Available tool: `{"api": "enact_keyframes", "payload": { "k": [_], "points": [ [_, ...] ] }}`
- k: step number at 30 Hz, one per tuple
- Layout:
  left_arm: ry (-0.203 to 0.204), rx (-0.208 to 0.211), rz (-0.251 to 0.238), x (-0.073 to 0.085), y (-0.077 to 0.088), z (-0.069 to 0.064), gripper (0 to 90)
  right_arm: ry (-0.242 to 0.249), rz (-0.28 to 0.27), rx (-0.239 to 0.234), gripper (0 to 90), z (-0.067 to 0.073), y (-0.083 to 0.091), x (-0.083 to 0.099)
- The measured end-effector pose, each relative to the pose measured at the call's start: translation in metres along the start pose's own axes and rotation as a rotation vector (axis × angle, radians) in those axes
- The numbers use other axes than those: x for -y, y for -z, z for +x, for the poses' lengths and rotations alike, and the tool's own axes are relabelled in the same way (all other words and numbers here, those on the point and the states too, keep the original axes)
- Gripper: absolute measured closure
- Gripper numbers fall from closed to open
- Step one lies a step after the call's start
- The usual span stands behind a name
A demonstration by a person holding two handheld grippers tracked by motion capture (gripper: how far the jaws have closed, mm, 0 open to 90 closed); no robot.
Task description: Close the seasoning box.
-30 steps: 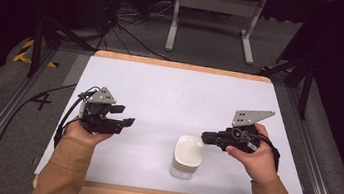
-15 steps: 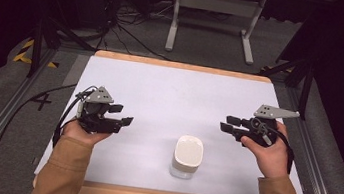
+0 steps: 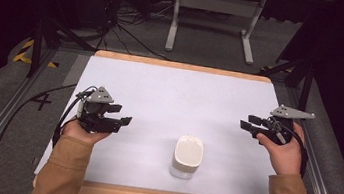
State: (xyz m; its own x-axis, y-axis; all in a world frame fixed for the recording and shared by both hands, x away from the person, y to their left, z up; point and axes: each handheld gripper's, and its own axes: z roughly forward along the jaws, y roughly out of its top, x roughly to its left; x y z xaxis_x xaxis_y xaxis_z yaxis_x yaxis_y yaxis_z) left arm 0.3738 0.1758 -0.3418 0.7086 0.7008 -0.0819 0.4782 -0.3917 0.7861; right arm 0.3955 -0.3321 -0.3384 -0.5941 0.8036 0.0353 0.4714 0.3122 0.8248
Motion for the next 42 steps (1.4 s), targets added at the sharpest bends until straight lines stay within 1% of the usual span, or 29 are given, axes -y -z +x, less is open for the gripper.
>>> {"api": "enact_keyframes", "payload": {
  "k": [1,2,3,8,10,14,16,17,18,21,23,24,25,27,28,34,35,37,40,42],
  "points": [
    [0.010,-0.002,0.005,0.001,0.000,0.000,43.6,-0.001,0.005,0.010,54.2,-0.003,0.000,0.002],
    [-0.002,-0.014,0.009,0.001,-0.001,0.002,43.5,0.003,0.015,0.024,53.7,-0.006,0.000,0.004],
    [0.001,-0.015,0.016,0.002,-0.001,0.002,43.5,-0.002,0.024,0.034,52.8,-0.010,-0.001,0.006],
    [0.018,-0.015,0.026,0.004,-0.004,0.005,43.5,-0.011,0.070,0.035,51.2,-0.023,-0.006,0.017],
    [0.021,-0.015,0.025,0.005,-0.005,0.007,43.5,-0.015,0.093,0.036,50.2,-0.026,-0.009,0.021],
    [0.034,-0.014,0.034,0.006,-0.006,0.008,43.4,-0.014,0.140,0.057,49.0,-0.029,-0.016,0.027],
    [0.036,-0.017,0.040,0.007,-0.006,0.009,43.4,-0.007,0.167,0.062,48.9,-0.030,-0.020,0.030],
    [0.038,-0.012,0.040,0.007,-0.007,0.010,43.4,-0.002,0.179,0.063,48.5,-0.031,-0.022,0.032],
    [0.034,-0.012,0.044,0.008,-0.007,0.011,43.4,-0.005,0.187,0.058,48.2,-0.031,-0.024,0.033],
    [0.049,-0.010,0.047,0.009,-0.008,0.012,43.4,0.004,0.221,0.046,47.4,-0.032,-0.030,0.037],
    [0.035,-0.012,0.044,0.009,-0.009,0.015,43.3,0.012,0.248,0.044,46.5,-0.031,-0.034,0.040],
    [0.048,-0.008,0.048,0.010,-0.009,0.014,43.3,0.027,0.267,0.049,45.7,-0.031,-0.037,0.041],
    [0.051,-0.008,0.050,0.010,-0.009,0.015,43.3,0.033,0.276,0.048,45.8,-0.030,-0.039,0.042],
    [0.053,-0.009,0.047,0.010,-0.010,0.015,43.3,0.039,0.297,0.038,46.2,-0.029,-0.042,0.044],
    [0.055,-0.007,0.047,0.010,-0.010,0.015,43.3,0.030,0.304,0.032,46.2,-0.028,-0.044,0.046],
    [0.051,-0.010,0.050,0.010,-0.010,0.017,43.3,0.047,0.323,0.017,45.9,-0.025,-0.049,0.049],
    [0.056,-0.006,0.051,0.011,-0.010,0.017,43.2,0.042,0.324,0.014,45.9,-0.024,-0.050,0.050],
    [0.058,-0.004,0.052,0.011,-0.010,0.017,43.3,0.060,0.320,0.008,45.9,-0.023,-0.052,0.051],
    [0.060,-0.003,0.052,0.011,-0.011,0.017,43.2,0.071,0.317,-0.002,45.9,-0.020,-0.056,0.052],
    [0.059,-0.003,0.051,0.011,-0.011,0.017,43.2,0.077,0.326,-0.007,45.9,-0.018,-0.059,0.053]
  ]
}}
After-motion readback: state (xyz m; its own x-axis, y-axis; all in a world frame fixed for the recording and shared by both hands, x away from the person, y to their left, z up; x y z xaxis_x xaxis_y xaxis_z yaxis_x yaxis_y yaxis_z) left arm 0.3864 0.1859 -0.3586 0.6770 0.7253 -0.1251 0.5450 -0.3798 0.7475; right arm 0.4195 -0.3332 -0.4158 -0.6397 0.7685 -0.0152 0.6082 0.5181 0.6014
